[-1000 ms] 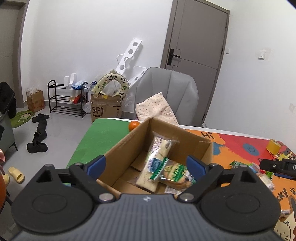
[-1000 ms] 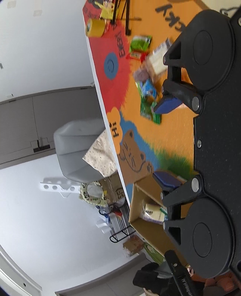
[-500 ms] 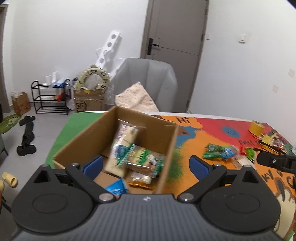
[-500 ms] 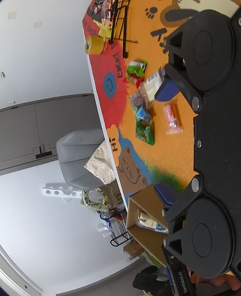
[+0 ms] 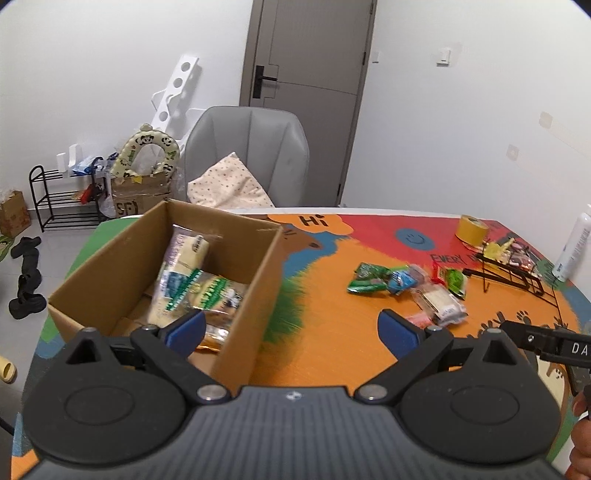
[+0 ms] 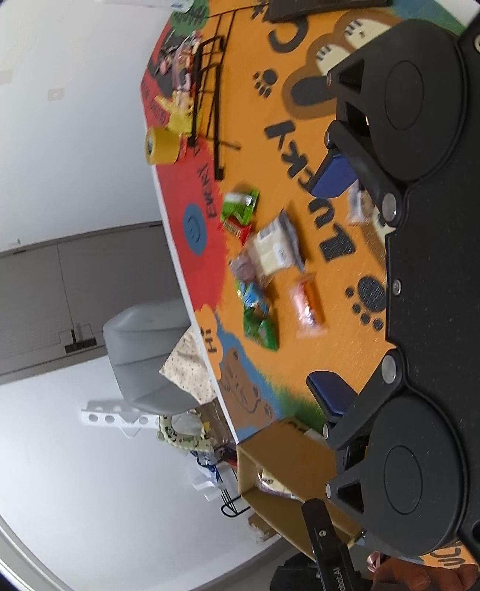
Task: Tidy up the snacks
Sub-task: 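Close the right tool on the clear-wrapped bar while the left tool approaches the pink pack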
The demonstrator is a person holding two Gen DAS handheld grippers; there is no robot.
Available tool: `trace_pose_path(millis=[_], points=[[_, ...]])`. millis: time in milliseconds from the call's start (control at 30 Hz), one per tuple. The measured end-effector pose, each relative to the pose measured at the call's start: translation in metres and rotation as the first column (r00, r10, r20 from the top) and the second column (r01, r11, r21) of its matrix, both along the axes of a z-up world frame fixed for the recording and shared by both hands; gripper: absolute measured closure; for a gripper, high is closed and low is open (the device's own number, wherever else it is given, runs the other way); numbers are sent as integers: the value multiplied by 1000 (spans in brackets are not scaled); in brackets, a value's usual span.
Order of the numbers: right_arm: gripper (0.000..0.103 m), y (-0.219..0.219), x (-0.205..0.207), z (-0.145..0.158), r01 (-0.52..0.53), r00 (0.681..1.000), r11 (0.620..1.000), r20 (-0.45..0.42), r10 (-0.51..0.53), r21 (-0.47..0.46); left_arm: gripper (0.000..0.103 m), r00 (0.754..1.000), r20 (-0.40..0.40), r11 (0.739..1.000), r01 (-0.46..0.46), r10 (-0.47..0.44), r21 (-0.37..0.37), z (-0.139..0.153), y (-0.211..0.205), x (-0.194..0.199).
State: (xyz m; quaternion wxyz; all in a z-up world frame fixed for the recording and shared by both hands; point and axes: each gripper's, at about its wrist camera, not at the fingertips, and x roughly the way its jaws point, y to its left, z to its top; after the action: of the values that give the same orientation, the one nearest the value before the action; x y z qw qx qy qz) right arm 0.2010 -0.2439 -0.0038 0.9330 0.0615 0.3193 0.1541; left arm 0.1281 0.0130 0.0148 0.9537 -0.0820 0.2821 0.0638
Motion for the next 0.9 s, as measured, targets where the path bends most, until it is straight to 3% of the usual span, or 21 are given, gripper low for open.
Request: trace_pose_path(millis=[533,700,900], points=[[1,-50,-16,-17,41,999,999,8,-41,-4,4,994,21,995,103,-103,18,-10,-41,0],[10,-61,-13,-32,50,998,999,-22,-50,-9,4,992,15,992,122,-122,11,-19,-51,9],[11,-73,0,-46,65,997,998,-47,-65,-7,5,989,1,988,149,-149,43,-27,-64,22]])
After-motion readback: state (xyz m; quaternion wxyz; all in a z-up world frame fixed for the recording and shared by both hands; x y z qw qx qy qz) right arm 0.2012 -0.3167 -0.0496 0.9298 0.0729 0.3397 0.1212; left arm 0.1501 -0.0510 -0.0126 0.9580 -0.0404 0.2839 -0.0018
